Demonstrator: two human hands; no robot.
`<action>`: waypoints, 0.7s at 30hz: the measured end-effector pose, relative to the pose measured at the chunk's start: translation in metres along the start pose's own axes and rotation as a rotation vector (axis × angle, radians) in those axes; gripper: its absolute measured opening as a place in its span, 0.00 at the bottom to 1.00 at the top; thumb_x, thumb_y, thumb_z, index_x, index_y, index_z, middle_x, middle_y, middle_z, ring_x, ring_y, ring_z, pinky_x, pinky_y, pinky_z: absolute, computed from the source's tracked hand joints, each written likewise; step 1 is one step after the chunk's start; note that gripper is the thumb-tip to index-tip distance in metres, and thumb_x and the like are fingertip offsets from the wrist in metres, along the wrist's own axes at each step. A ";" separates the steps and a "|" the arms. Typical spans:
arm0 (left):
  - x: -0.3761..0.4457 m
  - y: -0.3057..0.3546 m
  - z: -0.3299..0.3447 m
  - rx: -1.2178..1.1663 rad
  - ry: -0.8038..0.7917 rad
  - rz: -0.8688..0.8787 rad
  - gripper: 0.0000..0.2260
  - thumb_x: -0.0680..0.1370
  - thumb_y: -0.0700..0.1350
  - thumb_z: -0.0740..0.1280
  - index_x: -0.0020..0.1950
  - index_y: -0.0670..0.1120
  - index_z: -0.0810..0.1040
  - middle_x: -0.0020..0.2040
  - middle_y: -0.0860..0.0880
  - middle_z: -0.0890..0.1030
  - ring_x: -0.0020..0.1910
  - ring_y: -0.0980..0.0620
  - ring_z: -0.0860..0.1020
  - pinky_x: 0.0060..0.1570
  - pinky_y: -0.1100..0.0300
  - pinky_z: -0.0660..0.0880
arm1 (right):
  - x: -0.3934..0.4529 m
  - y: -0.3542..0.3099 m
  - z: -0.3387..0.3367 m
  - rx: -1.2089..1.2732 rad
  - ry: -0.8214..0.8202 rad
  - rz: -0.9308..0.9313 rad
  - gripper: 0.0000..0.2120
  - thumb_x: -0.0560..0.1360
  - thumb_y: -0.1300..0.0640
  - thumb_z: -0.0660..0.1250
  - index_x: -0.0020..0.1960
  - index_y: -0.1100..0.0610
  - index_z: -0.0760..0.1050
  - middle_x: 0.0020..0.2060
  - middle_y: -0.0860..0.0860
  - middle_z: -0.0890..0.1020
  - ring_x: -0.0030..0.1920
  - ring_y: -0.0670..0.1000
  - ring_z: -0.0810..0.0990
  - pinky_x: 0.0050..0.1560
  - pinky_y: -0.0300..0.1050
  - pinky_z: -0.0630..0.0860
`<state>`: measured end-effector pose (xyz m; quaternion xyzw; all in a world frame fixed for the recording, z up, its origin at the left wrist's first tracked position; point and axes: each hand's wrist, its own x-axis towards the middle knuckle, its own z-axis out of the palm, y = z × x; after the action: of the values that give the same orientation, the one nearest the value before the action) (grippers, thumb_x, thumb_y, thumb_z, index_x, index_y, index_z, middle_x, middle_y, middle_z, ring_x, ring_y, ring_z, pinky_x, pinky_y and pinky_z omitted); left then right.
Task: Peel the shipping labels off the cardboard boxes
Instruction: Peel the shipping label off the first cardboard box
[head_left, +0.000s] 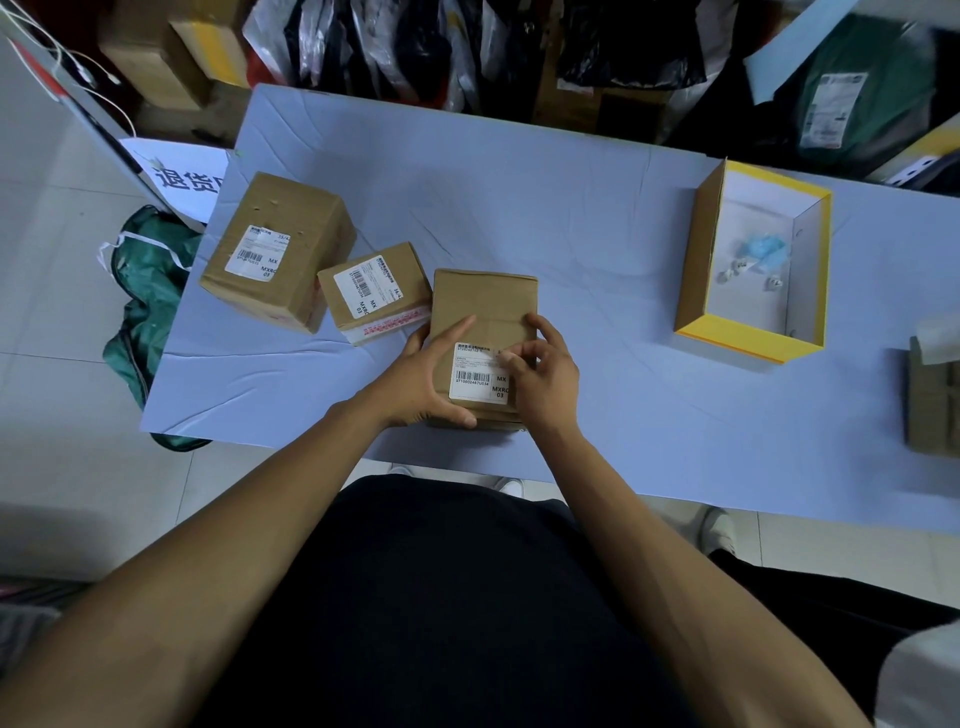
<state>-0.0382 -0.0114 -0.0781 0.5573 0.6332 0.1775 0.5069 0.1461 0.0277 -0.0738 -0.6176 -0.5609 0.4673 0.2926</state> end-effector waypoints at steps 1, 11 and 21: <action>0.000 0.000 0.000 0.001 0.000 0.000 0.56 0.58 0.54 0.83 0.75 0.71 0.49 0.79 0.49 0.49 0.77 0.48 0.55 0.75 0.47 0.60 | 0.000 -0.001 0.000 0.000 0.000 -0.001 0.11 0.73 0.59 0.70 0.34 0.51 0.75 0.68 0.41 0.72 0.61 0.49 0.77 0.59 0.52 0.74; 0.000 0.000 0.000 -0.005 0.001 -0.003 0.56 0.58 0.53 0.83 0.74 0.71 0.49 0.78 0.48 0.50 0.77 0.49 0.56 0.75 0.48 0.59 | 0.000 -0.004 -0.001 0.017 -0.002 0.017 0.09 0.74 0.61 0.69 0.35 0.56 0.76 0.68 0.41 0.72 0.57 0.47 0.79 0.53 0.47 0.76; 0.001 -0.001 0.000 -0.003 -0.006 -0.001 0.57 0.58 0.53 0.83 0.74 0.72 0.49 0.78 0.48 0.50 0.76 0.49 0.57 0.75 0.48 0.60 | 0.000 -0.007 -0.003 -0.001 -0.016 0.042 0.07 0.74 0.61 0.69 0.37 0.59 0.77 0.68 0.41 0.72 0.49 0.36 0.77 0.48 0.37 0.72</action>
<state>-0.0387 -0.0111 -0.0793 0.5569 0.6315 0.1764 0.5098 0.1454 0.0291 -0.0662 -0.6255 -0.5504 0.4780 0.2780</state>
